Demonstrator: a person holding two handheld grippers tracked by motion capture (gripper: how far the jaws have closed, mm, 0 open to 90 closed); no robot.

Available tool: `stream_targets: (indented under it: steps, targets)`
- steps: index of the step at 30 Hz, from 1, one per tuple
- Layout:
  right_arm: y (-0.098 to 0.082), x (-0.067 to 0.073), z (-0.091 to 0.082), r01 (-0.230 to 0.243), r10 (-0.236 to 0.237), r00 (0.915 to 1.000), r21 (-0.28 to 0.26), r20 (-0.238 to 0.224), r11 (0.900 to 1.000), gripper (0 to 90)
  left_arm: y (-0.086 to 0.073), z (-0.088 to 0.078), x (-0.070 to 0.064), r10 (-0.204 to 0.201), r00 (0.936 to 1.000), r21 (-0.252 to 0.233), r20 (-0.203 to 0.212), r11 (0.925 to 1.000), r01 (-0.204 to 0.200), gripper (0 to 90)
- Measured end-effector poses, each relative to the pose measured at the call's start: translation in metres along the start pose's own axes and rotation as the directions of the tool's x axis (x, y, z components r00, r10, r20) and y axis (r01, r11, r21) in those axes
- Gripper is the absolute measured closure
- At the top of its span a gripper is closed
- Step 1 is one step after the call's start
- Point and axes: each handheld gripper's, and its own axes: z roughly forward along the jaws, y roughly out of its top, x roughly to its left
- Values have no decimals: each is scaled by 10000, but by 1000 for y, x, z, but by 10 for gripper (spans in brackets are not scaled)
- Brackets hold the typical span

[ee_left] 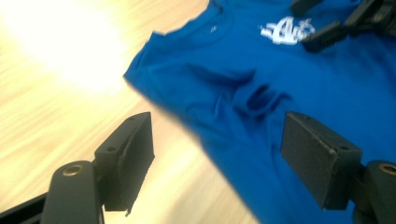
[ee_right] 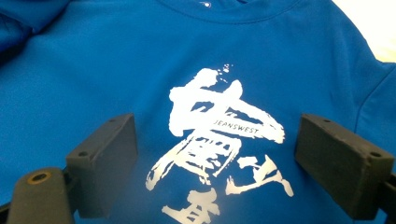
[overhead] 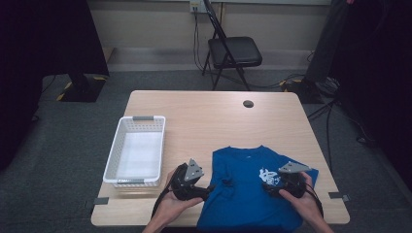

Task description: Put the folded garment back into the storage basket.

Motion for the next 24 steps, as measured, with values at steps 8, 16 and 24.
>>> stream_targets:
  steps: [8,16,24]
  targets:
    - [-1,0,0,-20,20,10000,-50,0,10000,116,-24,-5,12,-297,9991,640,-286,9974,315,208]
    - [-2,2,1,-6,6,10000,-143,-25,9999,92,-35,-2,18,-915,9954,811,-274,9923,934,167]
    - [-2,2,0,-30,30,10000,-83,32,10000,93,-43,12,24,-1169,9900,1350,-786,9827,1267,187]
